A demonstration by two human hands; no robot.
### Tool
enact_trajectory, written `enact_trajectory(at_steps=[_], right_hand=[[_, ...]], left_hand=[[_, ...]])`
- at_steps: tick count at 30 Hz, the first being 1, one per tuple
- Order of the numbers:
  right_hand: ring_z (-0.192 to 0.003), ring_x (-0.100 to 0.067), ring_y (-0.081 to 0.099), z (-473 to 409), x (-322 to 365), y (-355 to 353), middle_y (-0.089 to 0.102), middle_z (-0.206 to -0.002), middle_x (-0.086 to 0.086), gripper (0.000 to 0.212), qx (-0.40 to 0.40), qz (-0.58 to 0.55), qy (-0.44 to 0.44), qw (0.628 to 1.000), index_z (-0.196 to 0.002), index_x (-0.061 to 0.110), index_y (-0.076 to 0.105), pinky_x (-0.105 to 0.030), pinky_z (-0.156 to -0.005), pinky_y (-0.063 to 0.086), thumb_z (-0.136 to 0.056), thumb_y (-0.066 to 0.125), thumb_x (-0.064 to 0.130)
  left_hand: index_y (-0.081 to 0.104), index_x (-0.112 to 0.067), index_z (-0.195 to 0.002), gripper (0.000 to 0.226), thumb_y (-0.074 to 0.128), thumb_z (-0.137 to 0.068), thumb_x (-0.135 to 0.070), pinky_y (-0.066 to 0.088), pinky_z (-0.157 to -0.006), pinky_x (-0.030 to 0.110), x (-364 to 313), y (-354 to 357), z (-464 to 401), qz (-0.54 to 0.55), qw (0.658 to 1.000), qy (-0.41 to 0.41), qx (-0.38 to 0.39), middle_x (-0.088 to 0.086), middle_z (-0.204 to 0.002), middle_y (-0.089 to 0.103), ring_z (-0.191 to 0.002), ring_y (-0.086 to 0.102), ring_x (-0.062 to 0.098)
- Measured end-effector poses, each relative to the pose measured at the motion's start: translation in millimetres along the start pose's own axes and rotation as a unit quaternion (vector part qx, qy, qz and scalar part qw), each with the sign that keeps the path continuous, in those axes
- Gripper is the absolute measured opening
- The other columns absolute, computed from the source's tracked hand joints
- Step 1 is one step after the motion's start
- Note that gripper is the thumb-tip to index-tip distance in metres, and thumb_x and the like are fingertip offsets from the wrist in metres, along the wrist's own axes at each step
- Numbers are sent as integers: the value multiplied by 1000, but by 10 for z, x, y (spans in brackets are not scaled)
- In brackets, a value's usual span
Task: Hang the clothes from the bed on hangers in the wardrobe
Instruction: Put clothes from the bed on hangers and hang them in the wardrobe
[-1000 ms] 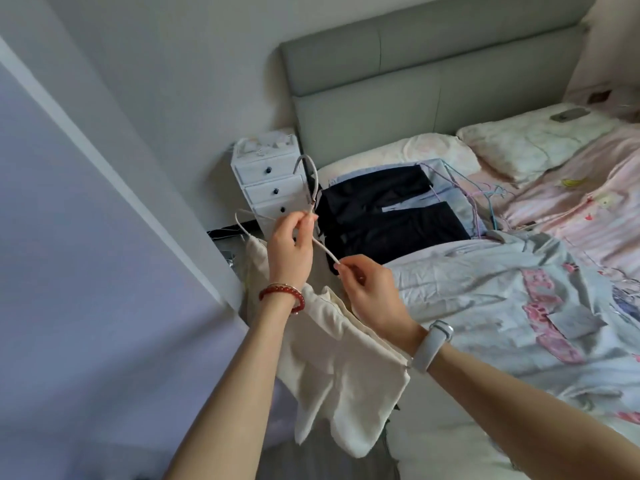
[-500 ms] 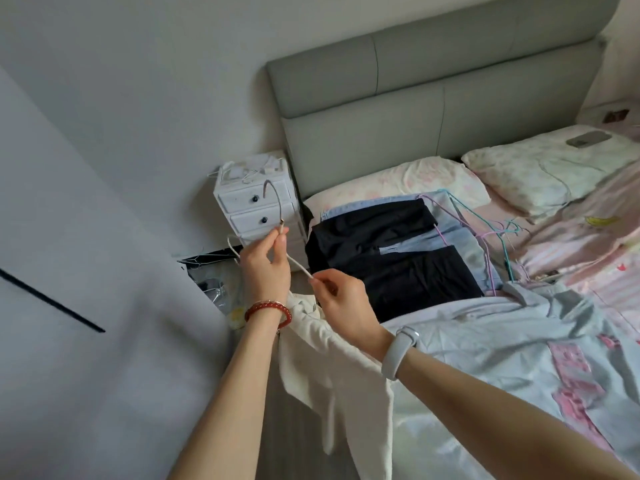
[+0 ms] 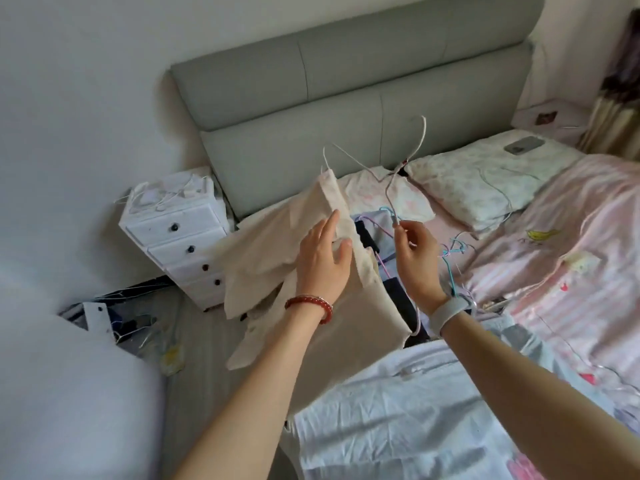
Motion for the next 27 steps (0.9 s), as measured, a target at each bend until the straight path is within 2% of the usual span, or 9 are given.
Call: enact_trajectory(at_steps=[3,5,8,11,13,15,20,24,27], right_hand=[[-74,-15,48,-413,-907,-165,52,-81,-3,31,68,87,113,987,-116,-1,54,-22,-63,34,-88,40,-4],[-73,-1,54,-543,-1479,-309,47,-88,6,46,106,73,210,969,-135,2,37,-13,-64,37,-89,37,-5],[-74,20,56,-593,-2112,-543,48,-107,15,54,123,103,276,948,-138,18,36,-2,-74,44,-88,53,22],[-98,-20,59,-486,-2352,-657,58,-114,-10,55,108,164,263,945,-131,28,45,-34,-89,46,-76,55,29],[-123,-32,41,-407,-2396,-648,42,-135,-17,61,134,232,224,937,-140,17,33,-39,-103,31,-81,48,17],[-133,-33,26,-292,-2338,-584,31,-144,-16,68,153,290,176,928,-141,8,29,-40,-110,20,-76,39,25],[-136,-34,25,137,-1821,-300,35,-145,-16,65,189,342,36,920,-137,7,38,-49,-112,19,-76,30,27],[-133,-35,33,702,-1320,-125,47,-137,-15,53,220,323,-37,920,-130,6,48,-54,-109,23,-82,33,24],[-129,-35,40,1450,-1031,-94,54,-130,-14,55,266,317,-75,907,-125,7,54,-58,-104,29,-84,26,32]], left_hand=[[18,-22,-146,57,42,-95,-30,22,-111,42,542,591,228,-86,985,-105,106,7,-152,21,-139,18,24],[6,-28,-147,61,38,-96,-35,17,-113,44,856,927,444,-138,959,-160,189,5,-155,7,-142,10,24],[-3,-33,-146,63,35,-97,-38,11,-113,51,1214,1254,701,-210,918,-201,270,4,-156,-7,-142,0,28],[-8,-33,-145,63,32,-97,-36,4,-112,54,1458,1329,821,-267,887,-224,304,5,-155,-14,-142,-8,30],[-9,-33,-145,63,31,-97,-36,1,-111,57,1535,1286,831,-302,880,-218,295,5,-154,-16,-141,-11,30],[-5,-32,-146,61,32,-97,-35,-1,-111,58,1514,1183,790,-330,887,-192,258,6,-154,-14,-141,-12,31],[15,-27,-146,57,40,-95,-29,-5,-110,55,1282,788,781,-366,914,-113,132,6,-156,4,-143,-1,27],[49,-18,-132,53,62,-81,-20,13,-106,60,1110,464,1179,-342,932,-118,24,14,-140,43,-130,39,33],[54,-15,-127,50,66,-79,-19,25,-100,63,1011,172,1932,-312,936,-163,20,14,-134,50,-121,48,36]])
Point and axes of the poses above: each hand's wrist, its own z-axis away from the middle knuckle, its own y-axis out of the palm, x = y × z, the point moved 2 cm from there along -z, towards the middle knuckle
